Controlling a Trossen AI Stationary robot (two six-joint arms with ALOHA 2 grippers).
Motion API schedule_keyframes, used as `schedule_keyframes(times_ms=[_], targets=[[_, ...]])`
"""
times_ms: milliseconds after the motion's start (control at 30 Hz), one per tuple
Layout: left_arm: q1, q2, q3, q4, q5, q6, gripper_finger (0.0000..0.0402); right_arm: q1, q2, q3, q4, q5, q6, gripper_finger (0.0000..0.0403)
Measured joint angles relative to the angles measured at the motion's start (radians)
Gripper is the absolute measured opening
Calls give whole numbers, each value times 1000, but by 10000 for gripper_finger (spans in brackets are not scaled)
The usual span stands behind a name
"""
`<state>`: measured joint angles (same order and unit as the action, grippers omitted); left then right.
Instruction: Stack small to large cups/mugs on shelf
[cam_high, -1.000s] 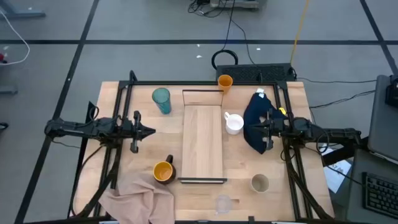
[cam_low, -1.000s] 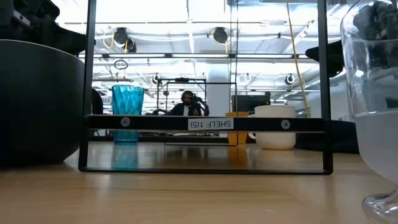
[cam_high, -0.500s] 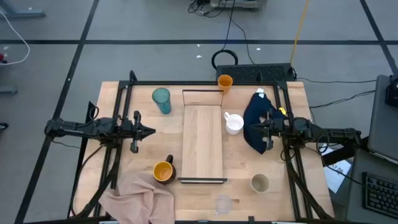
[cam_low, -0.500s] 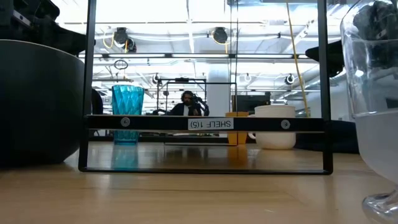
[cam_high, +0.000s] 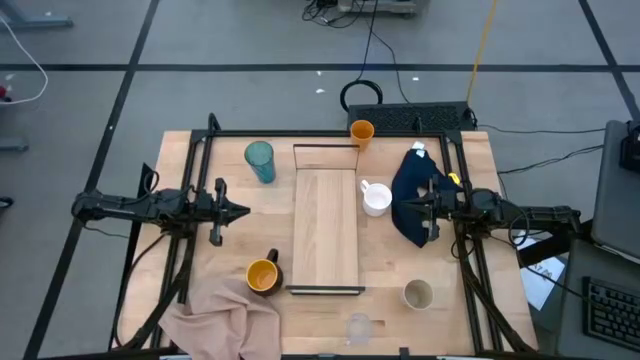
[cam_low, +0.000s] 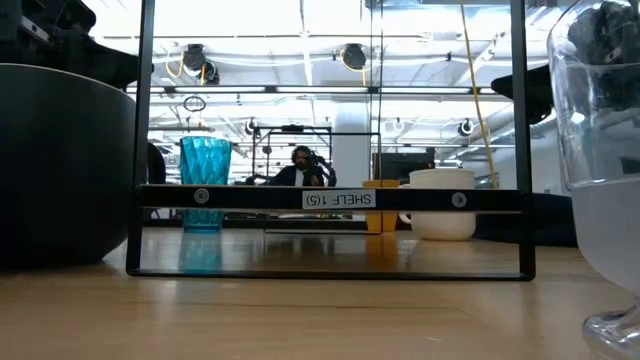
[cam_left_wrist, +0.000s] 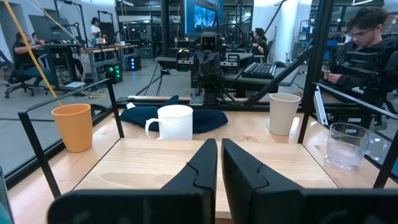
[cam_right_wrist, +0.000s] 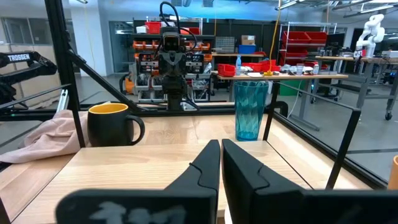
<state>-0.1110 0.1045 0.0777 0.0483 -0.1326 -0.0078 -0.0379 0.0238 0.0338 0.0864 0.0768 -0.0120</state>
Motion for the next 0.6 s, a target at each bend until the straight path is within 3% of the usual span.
schedule_keyframes(times_ms=[467, 600], targets=[[0, 0, 0, 0, 0, 0, 26, 0, 0, 0, 23, 0, 2, 9], [0, 0, 0, 21, -8, 13, 26, 0, 0, 0, 83, 0, 87, 9]])
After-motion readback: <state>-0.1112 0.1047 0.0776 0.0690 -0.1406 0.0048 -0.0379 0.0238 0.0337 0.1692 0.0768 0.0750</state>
